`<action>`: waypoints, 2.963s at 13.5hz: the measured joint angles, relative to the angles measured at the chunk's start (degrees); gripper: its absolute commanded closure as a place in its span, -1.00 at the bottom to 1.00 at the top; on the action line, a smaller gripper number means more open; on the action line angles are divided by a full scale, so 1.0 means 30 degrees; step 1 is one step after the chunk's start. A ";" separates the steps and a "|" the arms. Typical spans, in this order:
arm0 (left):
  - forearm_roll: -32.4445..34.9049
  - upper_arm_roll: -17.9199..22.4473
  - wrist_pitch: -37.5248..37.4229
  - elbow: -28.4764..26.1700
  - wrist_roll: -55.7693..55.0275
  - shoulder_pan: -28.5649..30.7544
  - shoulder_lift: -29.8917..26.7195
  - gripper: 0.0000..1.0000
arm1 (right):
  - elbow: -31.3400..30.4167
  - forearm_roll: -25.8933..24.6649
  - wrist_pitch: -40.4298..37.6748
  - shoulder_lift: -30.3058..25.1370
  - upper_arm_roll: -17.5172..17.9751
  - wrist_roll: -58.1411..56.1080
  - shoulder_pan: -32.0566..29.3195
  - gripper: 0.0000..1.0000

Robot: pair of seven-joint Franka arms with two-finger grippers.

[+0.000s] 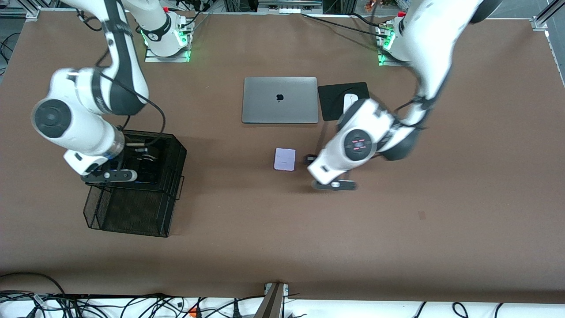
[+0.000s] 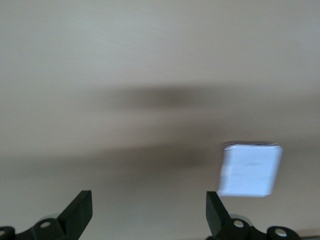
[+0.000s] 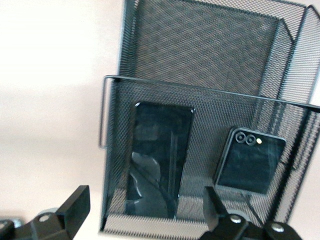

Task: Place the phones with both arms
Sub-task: 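Grasp the white phone with the right gripper while the left gripper withdraws, then carry the white phone over the mesh basket with the right gripper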

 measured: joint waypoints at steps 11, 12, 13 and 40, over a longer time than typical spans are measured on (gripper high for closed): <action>-0.0278 0.2991 -0.4926 -0.1465 1.2068 0.5858 -0.8244 -1.00 | 0.6307 0.0213 -0.0298 0.3615 0.6061 1.5509 0.3421 -1.00; -0.1006 0.3940 -0.4923 -0.2266 1.2861 0.5921 -0.9248 -1.00 | 0.6964 0.0211 0.0318 0.4351 0.6506 1.6596 0.3742 -1.00; -0.1227 0.4675 -0.4879 -0.2987 1.3646 0.6032 -1.0309 -1.00 | 0.7516 0.0211 0.0923 0.5077 0.6666 1.7350 0.4210 -1.00; -0.0651 0.5144 -0.3027 -0.4652 1.4346 0.4882 -1.2267 -1.00 | 0.8008 0.0174 0.6670 1.1570 0.6448 1.8665 0.5462 0.74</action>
